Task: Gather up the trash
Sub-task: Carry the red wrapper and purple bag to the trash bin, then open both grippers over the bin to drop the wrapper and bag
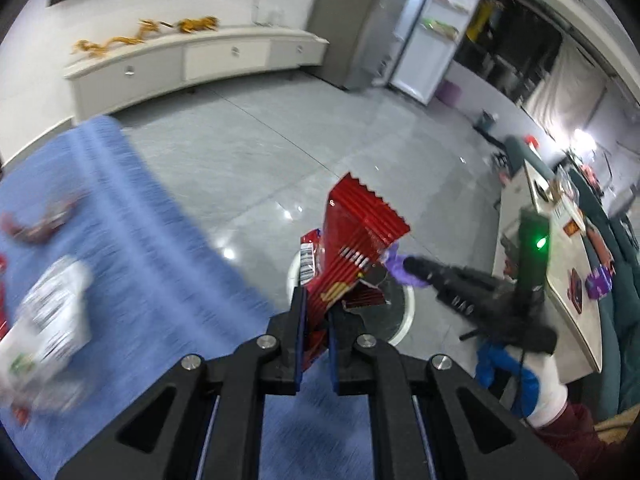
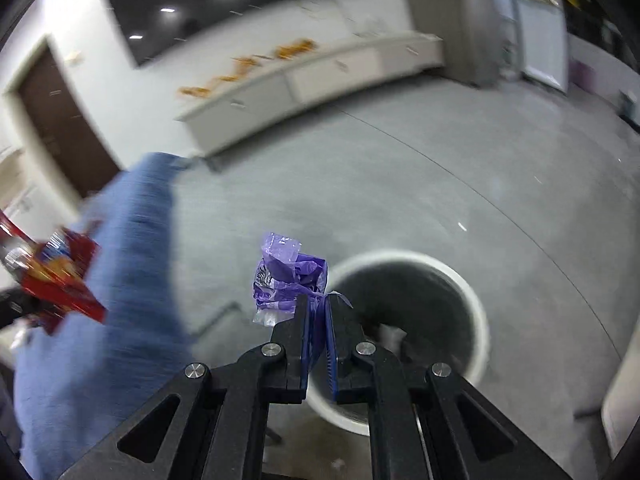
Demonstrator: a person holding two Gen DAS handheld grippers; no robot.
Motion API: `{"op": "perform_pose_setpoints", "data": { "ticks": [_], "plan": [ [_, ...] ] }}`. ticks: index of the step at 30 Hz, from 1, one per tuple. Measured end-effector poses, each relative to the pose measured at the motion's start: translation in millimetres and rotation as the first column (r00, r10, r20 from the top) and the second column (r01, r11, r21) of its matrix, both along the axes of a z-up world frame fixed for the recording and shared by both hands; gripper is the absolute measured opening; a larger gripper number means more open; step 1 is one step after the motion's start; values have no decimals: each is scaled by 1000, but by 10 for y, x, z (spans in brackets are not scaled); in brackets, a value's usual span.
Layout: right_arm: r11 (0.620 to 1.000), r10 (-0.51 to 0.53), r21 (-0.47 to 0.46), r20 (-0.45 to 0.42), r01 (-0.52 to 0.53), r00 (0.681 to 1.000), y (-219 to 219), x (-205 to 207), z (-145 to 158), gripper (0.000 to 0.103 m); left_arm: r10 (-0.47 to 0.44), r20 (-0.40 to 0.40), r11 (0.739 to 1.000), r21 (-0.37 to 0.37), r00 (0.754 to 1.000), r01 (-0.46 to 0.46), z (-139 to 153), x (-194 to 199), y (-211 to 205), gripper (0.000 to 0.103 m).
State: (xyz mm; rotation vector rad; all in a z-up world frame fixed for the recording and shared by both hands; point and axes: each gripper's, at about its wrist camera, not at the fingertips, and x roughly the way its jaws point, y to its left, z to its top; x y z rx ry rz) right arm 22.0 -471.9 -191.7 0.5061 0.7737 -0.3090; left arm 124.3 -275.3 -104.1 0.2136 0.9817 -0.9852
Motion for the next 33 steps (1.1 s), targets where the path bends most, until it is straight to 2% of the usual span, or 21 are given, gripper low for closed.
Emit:
{"op": "perform_pose_setpoints", "data": {
  "ticks": [5, 11, 12, 13, 14, 16, 20, 25, 33],
  "plan": [
    [997, -75, -1, -104, 75, 992, -289, 22, -380, 7, -44, -35, 997, 56, 998, 46, -223, 60, -598, 9],
    [996, -70, -66, -227, 56, 971, -338, 298, -702, 10, -55, -110, 991, 113, 992, 68, -542, 142, -1128, 14],
    [996, -68, -77, -247, 50, 967, -320, 327, -758, 12, -53, -127, 991, 116, 991, 68, -588, 167, -1148, 25],
    [995, -70, -84, -261, 49, 963, -312, 365, -802, 23, -46, -144, 991, 117, 989, 63, -638, 192, -1181, 39],
    [995, -73, -86, -275, 51, 959, -305, 395, -854, 38, -35, -154, 992, 116, 988, 53, -674, 217, -1204, 43],
    [996, -70, -76, -287, 50, 955, -281, 422, -940, 42, -20, -187, 993, 111, 982, 41, -717, 269, -1235, 45],
    [996, -62, -79, -310, 39, 949, -199, 450, -1045, 42, -3, -209, 995, 94, 978, 23, -718, 307, -1230, 45],
    [994, -48, -105, -326, 15, 944, -106, 490, -1025, 43, 19, -221, 998, 61, 975, -5, -664, 327, -1117, 45],
    [976, -20, -210, -363, -61, 932, 209, 583, -743, 43, 111, -160, 993, -9, 981, -114, -237, 381, -493, 45]
  ]
}}
